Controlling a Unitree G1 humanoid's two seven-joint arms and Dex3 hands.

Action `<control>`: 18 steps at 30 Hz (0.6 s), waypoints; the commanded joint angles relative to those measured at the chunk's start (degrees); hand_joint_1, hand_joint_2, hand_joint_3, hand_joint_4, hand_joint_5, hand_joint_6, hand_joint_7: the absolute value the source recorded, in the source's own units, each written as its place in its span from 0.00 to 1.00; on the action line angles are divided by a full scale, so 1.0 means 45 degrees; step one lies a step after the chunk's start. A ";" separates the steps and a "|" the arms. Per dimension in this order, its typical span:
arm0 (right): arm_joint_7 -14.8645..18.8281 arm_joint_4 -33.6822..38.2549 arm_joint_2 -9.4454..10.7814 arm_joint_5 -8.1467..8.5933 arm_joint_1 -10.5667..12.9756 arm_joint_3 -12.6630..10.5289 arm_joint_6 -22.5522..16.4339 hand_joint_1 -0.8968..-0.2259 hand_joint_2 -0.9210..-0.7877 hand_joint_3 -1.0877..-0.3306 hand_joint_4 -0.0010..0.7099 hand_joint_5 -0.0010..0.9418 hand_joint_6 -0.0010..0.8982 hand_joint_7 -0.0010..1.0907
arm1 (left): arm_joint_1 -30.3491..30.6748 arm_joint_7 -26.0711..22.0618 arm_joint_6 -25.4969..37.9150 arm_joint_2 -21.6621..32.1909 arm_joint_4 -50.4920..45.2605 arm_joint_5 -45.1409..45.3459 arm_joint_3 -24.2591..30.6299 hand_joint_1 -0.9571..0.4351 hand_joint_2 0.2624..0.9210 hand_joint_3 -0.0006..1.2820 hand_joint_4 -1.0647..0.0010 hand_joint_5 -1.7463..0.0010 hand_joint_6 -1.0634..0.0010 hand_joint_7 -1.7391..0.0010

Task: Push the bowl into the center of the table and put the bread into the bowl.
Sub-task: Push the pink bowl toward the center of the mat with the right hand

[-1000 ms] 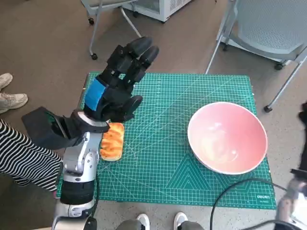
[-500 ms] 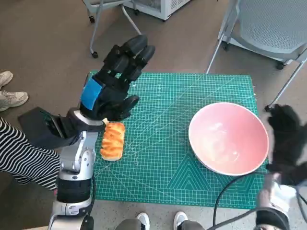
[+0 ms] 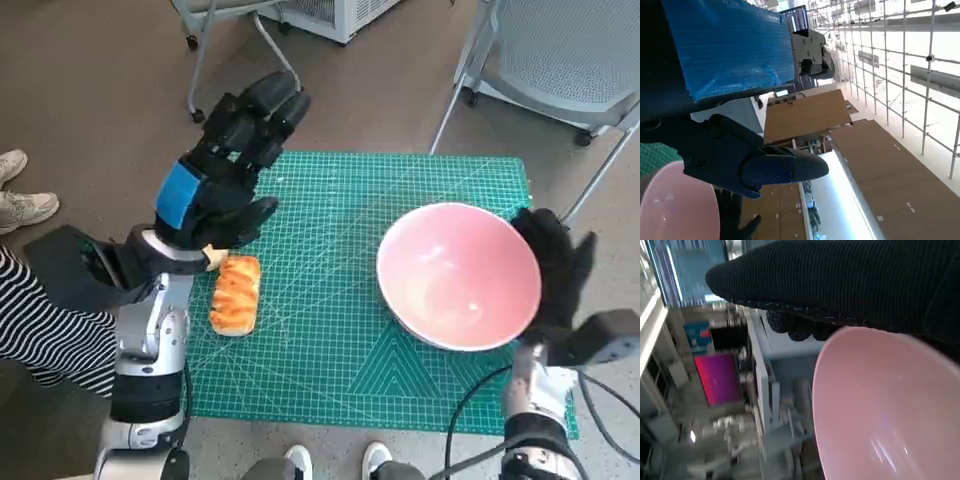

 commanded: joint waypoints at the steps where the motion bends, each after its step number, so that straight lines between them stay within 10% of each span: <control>1: 0.0297 0.0137 0.0374 0.0059 -0.0206 0.0237 0.0309 0.40 0.00 0.40 0.24 0.00 0.11 0.47 | 0.0103 -0.0035 -0.0120 0.0108 -0.0042 -0.0017 0.0073 0.28 1.00 0.25 0.99 0.91 1.00 0.71; 18: 0.0327 0.0440 0.1210 -0.0042 -0.1627 0.0730 0.0925 0.41 0.00 0.37 0.23 0.00 0.08 0.46 | 0.0295 0.0078 -0.0291 0.0354 -0.0094 0.0151 0.0247 0.27 1.00 0.24 0.98 0.92 1.00 0.70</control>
